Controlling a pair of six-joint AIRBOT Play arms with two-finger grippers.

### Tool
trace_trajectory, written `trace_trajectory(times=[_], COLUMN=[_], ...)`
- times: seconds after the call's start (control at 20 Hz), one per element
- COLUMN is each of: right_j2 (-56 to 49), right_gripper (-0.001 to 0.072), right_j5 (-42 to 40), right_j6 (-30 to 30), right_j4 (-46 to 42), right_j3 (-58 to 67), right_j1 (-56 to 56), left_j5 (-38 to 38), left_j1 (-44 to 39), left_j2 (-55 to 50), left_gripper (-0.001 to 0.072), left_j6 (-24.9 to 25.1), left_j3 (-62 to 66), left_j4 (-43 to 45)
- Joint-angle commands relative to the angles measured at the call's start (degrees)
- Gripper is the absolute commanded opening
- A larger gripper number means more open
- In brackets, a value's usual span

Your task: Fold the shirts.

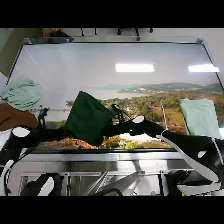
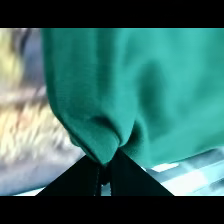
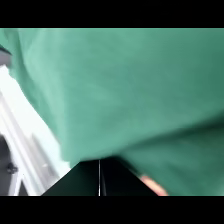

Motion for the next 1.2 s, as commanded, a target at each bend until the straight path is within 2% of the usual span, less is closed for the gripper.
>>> trace_trajectory(times=[0.0,0.25,0.3,0.35,0.4,0.5,0.55,0.6,0.7,0.75,0.8,0.85,1.0,1.05,1.15], right_j2=[2.8,11.0,11.0,10.6,10.1,9.0,8.4,8.1,7.0,5.6,3.8,2.1,-3.5,-4.7,-5.5], right_gripper=[0.0023,0.0026,0.012,0.0295,0.0327,0.0338,0.0469,0.0532,0.0533,0.0586,0.0675,0.0675,0.0669,0.0631,0.028], right_j5=[3.9,4.8,6.0,7.3,8.7,11.6,12.3,12.3,10.5,8.4,6.0,2.8,-3.6,-3.8,-3.4], right_j6=[-0.1,7.9,9.7,11.5,12.2,12.7,14.2,16.0,16.4,15.8,15.8,15.5,8.9,5.7,0.4], right_j4=[-3.3,-14.1,-16.2,-17.8,-18.8,-20.3,-22.0,-23.9,-25.6,-25.6,-25.5,-24.9,-16.9,-13.2,-9.1], right_j3=[4.3,9.8,9.8,9.6,9.2,8.1,7.2,6.1,3.3,2.6,2.5,2.5,3.5,4.4,7.0], right_j1=[-2.2,-5.3,-5.2,-5.1,-4.9,-4.7,-4.5,-4.1,-2.5,-1.4,-0.2,1.1,3.6,3.8,3.8], left_j5=[-4.0,-7.0,-7.1,-7.1,-6.7,-5.2,-4.8,-4.9,-5.7,-6.5,-7.0,-7.3,-7.5,-7.5,-7.5], left_j1=[0.0,0.0,0.0,0.0,0.0,0.0,0.3,0.9,1.8,1.9,1.9,1.9,1.9,1.9,1.9], left_j2=[7.9,15.4,15.8,15.8,15.8,15.1,14.0,12.7,10.0,8.4,7.1,5.9,2.9,2.2,1.3], left_gripper=[0.0014,0.0015,0.0015,0.0014,0.0015,0.0015,0.0015,0.0015,0.0015,0.0015,0.0014,0.0014,0.0015,0.0014,0.0015], left_j6=[-1.4,-4.2,-4.5,-4.7,-4.7,-4.7,-4.7,-4.7,-4.7,-4.7,-4.7,-4.7,-4.7,-4.6,-4.6], left_j3=[8.0,17.5,17.3,16.7,16.2,15.5,15.9,16.5,18.3,19.4,20.5,21.5,24.5,25.2,26.0], left_j4=[-3.5,-3.5,-2.9,-2.6,-1.6,-0.6,-0.7,-0.7,-0.8,-0.8,-0.9,-0.9,-0.9,-0.9,-0.8])
